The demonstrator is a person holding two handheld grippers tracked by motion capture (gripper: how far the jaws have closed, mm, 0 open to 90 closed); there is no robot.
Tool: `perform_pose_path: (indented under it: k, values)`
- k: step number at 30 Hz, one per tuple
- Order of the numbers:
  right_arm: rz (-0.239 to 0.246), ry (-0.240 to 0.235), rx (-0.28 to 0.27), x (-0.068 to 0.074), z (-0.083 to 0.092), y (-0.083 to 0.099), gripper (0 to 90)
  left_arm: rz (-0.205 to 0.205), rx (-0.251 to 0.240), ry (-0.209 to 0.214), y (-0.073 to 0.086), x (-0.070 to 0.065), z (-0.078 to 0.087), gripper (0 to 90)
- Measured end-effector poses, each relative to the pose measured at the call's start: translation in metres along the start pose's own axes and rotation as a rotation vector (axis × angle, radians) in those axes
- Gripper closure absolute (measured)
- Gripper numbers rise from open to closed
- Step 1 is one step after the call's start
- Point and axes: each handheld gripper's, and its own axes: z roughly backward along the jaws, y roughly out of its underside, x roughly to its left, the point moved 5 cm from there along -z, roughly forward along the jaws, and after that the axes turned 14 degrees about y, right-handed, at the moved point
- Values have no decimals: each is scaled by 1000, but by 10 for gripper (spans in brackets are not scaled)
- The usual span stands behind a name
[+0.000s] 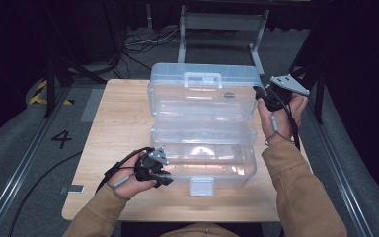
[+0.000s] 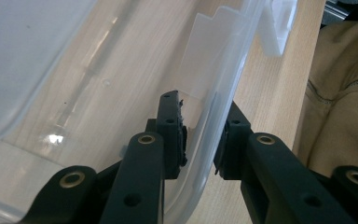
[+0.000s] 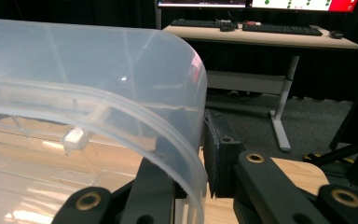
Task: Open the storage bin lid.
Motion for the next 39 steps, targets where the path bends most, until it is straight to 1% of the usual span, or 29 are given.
perform_pose_path:
  k: [2,7,10,14,17,20,22,24,27,31,36,39]
  values:
    - [6,4,14,0,-2,-1,817,-3,-1,3,0,0,0,755]
    - [9,5,37,0,-9,-3,819,9,2,2,0,0,0,755]
    - [13,4,56,1,-14,-5,819,8,14,-3,0,0,-1,756]
    - [9,0,72,1,-21,-7,818,26,20,-5,-1,0,-1,753]
    - [4,-2,85,1,-25,-7,818,45,42,-30,-1,-1,-2,744]
    - [5,-2,101,1,-29,-9,819,39,53,-49,-2,-2,-2,738]
    - [6,-3,109,1,-32,-9,820,29,53,-50,-1,-2,-2,738]
    - [2,-4,118,1,-35,-9,820,33,50,-48,-1,-2,-3,740]
    - [1,-7,127,1,-40,-10,819,37,60,-45,-2,-1,-2,741]
    - [0,-12,140,1,-46,-10,819,30,58,-43,-1,-1,-3,744]
    - [4,-13,157,2,-54,-11,820,49,66,-31,-2,-1,-2,746]
    - [-1,-16,166,2,-59,-10,819,74,80,-27,-3,-1,-3,744]
